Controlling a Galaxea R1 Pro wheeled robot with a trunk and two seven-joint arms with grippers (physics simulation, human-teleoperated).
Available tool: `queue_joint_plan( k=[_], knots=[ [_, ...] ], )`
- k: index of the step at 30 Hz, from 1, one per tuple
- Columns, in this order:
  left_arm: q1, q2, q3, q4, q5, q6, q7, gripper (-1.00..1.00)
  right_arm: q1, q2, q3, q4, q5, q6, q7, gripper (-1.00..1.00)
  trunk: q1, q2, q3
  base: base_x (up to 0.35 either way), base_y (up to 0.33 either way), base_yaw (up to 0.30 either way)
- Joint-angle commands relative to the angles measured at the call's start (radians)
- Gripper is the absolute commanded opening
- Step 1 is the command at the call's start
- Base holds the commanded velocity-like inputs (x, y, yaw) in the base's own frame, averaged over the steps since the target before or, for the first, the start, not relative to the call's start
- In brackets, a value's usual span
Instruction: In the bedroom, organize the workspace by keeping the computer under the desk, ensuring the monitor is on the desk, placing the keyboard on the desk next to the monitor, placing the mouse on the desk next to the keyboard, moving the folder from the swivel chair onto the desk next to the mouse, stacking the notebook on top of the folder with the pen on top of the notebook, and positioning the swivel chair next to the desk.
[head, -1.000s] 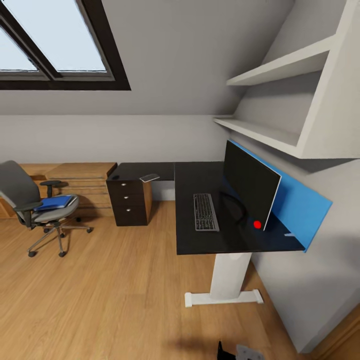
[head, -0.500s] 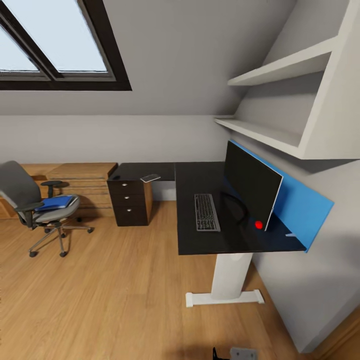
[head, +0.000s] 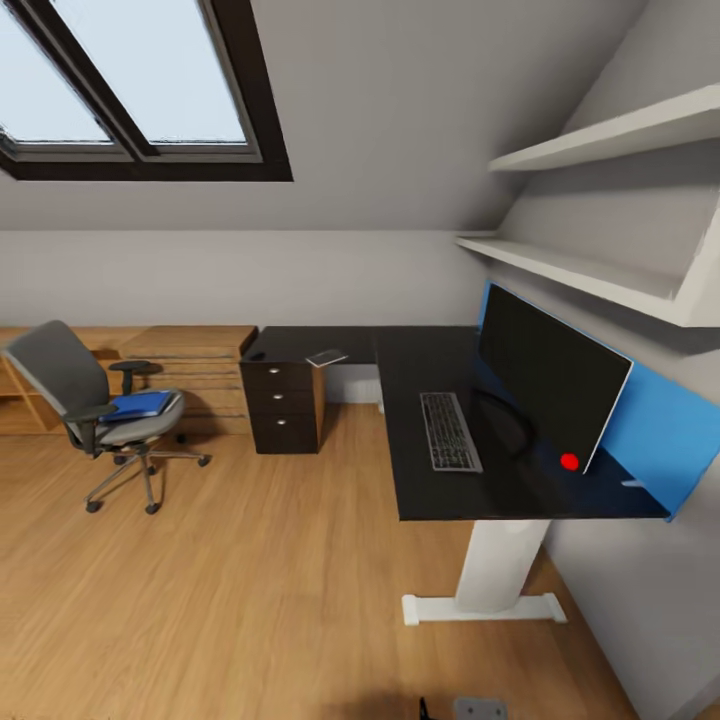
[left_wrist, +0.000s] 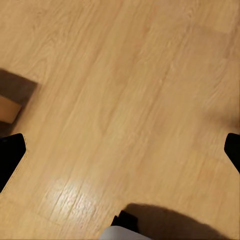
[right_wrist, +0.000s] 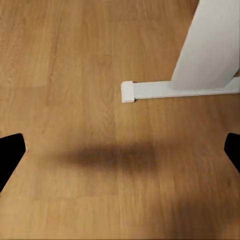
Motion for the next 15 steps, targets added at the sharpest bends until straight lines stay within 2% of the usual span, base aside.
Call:
queue_joint_plan(
  k=[1, 15],
  knots=[
    [-0.001, 0.001, -0.006, 0.001, 0.005, -0.003, 0.005, 1.00, -0.001, 0.000, 0.009, 0.001, -0.010, -0.004, -0.004, 1.00, 0.001, -0.001, -0.001, 0.262, 0.236, 0.273],
    [-0.001, -0.001, -0.006, 0.002, 0.005, -0.006, 0.006, 1.00, -0.001, 0.000, 0.010, 0.001, -0.007, -0.005, -0.003, 1.00, 0.001, -0.001, -0.001, 0.277, 0.216, 0.280]
  ],
)
